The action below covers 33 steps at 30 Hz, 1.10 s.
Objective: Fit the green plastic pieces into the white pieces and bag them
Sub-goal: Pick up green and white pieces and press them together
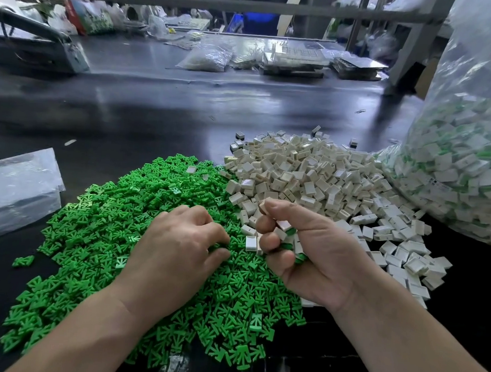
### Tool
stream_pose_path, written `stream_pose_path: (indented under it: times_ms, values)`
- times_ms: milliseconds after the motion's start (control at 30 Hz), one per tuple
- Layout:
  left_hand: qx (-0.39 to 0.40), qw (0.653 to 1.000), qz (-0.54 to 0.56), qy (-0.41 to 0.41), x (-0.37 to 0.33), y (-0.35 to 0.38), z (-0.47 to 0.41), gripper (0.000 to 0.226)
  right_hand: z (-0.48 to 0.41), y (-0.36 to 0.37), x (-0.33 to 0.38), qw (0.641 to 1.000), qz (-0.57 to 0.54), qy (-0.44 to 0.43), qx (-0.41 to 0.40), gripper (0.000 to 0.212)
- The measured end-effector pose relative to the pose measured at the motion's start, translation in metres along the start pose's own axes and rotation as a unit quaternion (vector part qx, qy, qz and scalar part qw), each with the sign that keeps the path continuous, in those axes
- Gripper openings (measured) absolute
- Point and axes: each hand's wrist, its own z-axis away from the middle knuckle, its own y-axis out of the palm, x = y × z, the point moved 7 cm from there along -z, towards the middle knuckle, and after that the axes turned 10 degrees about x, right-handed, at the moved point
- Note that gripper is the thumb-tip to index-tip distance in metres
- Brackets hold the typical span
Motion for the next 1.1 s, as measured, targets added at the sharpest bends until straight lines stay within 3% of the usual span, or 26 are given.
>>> stream_pose_path:
  times_ms: [167, 267, 400, 533, 633, 767, 1000, 1033, 1100]
  values:
    - [-0.014, 1.000, -0.001, 0.009, -0.002, 0.001, -0.001, 0.011, 0.001, 0.000, 0.001, 1.000, 0.016, -0.013, 0.005, 0.010]
    - [-0.052, 0.990, 0.125, -0.030, 0.006, -0.006, 0.002, 0.009, 0.001, -0.001, 0.004, 0.996, 0.078, -0.033, -0.003, 0.008]
    - [-0.056, 0.888, 0.452, -0.070, 0.018, -0.001, 0.005, 0.022, 0.002, -0.001, 0.006, 0.977, 0.204, -0.049, -0.018, 0.005]
    - [-0.020, 0.827, 0.558, -0.067, 0.015, 0.007, 0.005, 0.020, 0.002, 0.006, 0.002, 0.970, 0.240, -0.039, 0.019, 0.026]
    - [-0.013, 0.794, 0.605, -0.060, 0.015, 0.010, 0.004, 0.008, 0.003, 0.010, 0.001, 0.964, 0.258, -0.039, 0.048, 0.023]
    - [-0.023, 0.783, 0.620, -0.053, 0.014, 0.009, 0.005, 0.010, 0.003, 0.012, 0.001, 0.957, 0.279, -0.044, 0.058, 0.021]
    - [-0.044, 0.827, 0.560, -0.026, 0.006, -0.004, 0.009, 0.007, 0.006, 0.010, 0.006, 0.921, 0.378, -0.087, 0.034, 0.018]
    - [-0.043, 0.817, 0.574, -0.026, 0.005, -0.004, 0.009, 0.008, 0.006, 0.011, 0.007, 0.921, 0.377, -0.087, 0.039, 0.019]
    - [-0.021, 0.764, 0.644, -0.032, 0.005, 0.000, 0.008, 0.017, 0.007, 0.014, 0.007, 0.930, 0.351, -0.086, 0.062, 0.019]
